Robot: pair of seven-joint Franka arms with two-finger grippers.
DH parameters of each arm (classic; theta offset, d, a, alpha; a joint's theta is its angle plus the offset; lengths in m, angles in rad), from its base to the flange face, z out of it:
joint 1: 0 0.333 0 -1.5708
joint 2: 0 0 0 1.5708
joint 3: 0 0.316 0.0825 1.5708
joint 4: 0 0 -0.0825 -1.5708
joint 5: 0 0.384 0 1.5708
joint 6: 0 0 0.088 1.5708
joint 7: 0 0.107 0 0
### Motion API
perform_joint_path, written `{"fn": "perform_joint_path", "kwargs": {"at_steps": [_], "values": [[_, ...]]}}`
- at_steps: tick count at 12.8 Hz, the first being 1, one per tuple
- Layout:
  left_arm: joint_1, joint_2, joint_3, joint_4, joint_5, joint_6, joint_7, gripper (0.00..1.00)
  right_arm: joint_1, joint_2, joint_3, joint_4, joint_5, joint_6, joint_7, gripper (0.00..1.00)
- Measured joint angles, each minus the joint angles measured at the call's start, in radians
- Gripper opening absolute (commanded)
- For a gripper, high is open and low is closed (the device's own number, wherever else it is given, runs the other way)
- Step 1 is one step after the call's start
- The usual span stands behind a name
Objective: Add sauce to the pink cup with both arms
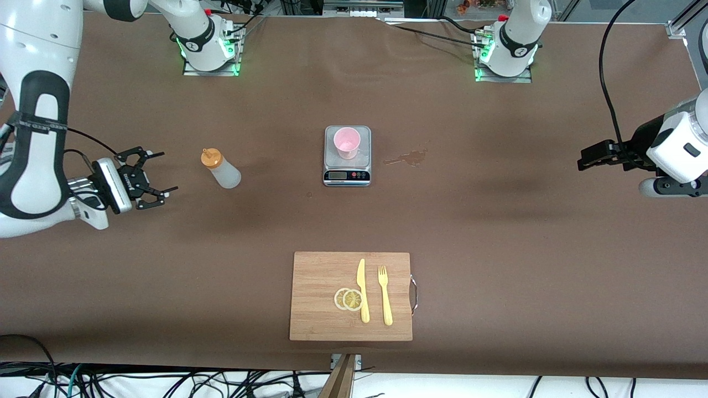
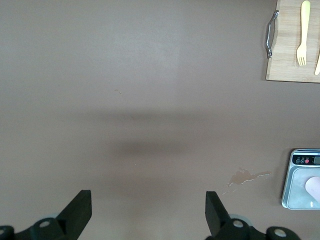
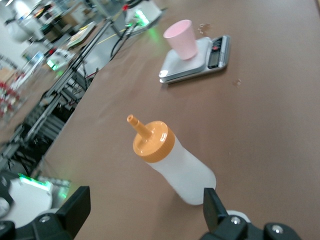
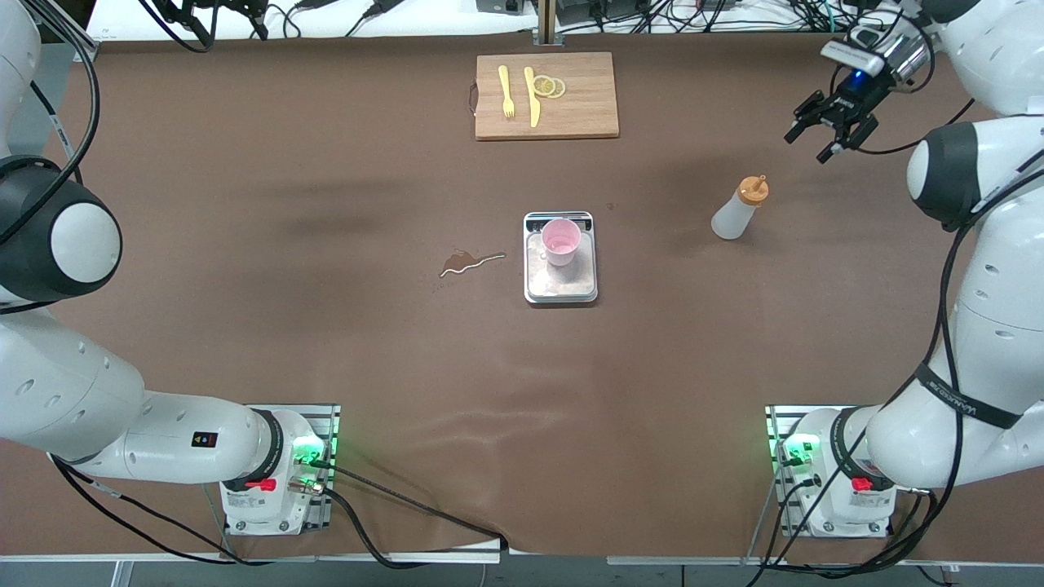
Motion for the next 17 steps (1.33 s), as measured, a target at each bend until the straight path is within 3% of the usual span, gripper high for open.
{"fn": "perform_joint_path", "kwargs": {"at_steps": [3, 6, 9, 12, 15, 17], "values": [[0.000, 0.000, 0.000, 0.000, 0.000, 0.000, 0.000, 1.00, 0.010, -0.094, -0.002, 0.013, -0.069, -0.001, 0.342, 1.00], [0.000, 0.000, 0.000, 0.000, 0.000, 0.000, 0.000, 1.00, 0.051, -0.154, -0.002, 0.099, -0.185, 0.006, 0.630, 1.00], [0.000, 0.000, 0.001, 0.000, 0.000, 0.000, 0.000, 1.00, 0.098, -0.213, 0.032, 0.151, -0.375, 0.082, 0.880, 1.00], [0.001, 0.000, 0.001, 0.000, 0.000, 0.000, 0.000, 1.00, 0.061, -0.320, 0.184, 0.100, -0.593, 0.141, 1.158, 1.00], [0.002, 0.001, 0.003, 0.000, 0.000, 0.000, 0.000, 1.00, -0.109, -0.468, 0.449, -0.069, -0.728, 0.283, 1.494, 1.00], [0.002, 0.002, 0.003, 0.000, 0.000, 0.000, 0.000, 1.00, -0.164, -0.555, 0.528, -0.150, -0.788, 0.351, 1.669, 1.00]]}}
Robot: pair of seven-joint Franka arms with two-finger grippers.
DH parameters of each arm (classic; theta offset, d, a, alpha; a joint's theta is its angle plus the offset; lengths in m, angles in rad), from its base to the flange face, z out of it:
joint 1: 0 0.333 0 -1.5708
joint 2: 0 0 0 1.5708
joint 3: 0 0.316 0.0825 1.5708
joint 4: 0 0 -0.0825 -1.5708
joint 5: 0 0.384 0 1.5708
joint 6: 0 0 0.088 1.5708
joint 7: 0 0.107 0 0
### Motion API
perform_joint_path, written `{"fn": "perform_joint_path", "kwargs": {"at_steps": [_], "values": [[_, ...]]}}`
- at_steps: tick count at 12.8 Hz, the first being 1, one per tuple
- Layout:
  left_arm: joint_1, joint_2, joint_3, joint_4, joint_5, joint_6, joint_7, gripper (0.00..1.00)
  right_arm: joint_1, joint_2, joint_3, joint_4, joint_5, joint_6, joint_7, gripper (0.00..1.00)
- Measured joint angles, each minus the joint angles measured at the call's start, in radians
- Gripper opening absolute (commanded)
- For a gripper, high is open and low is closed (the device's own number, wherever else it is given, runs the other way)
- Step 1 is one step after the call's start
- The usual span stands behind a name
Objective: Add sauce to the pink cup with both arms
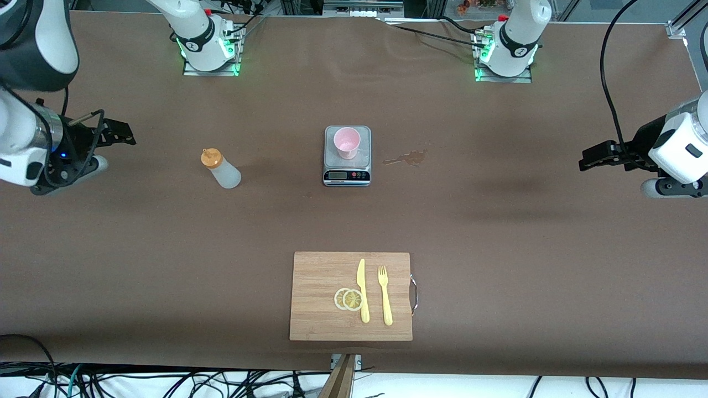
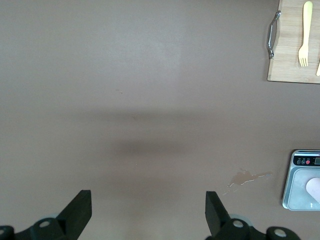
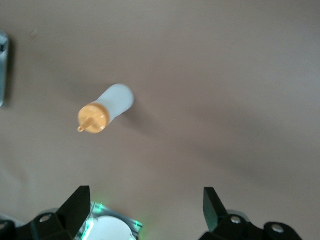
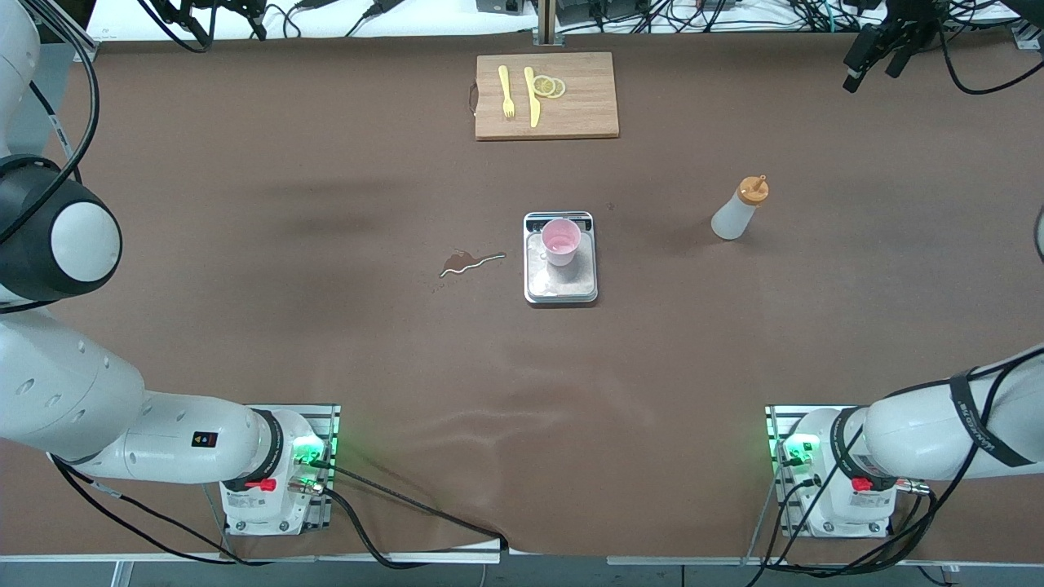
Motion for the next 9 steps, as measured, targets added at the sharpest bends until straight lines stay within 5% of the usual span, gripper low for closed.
{"fn": "perform_joint_path", "kwargs": {"at_steps": [4, 9], "values": [[0.000, 0.000, 0.000, 0.000, 0.000, 0.000, 0.000, 1.00, -0.013, -0.116, 0.004, -0.048, 0.009, -0.030, 0.239, 1.00], [0.000, 0.000, 0.000, 0.000, 0.000, 0.000, 0.000, 1.00, -0.013, -0.125, -0.029, -0.066, 0.044, 0.063, 0.253, 1.00]]}}
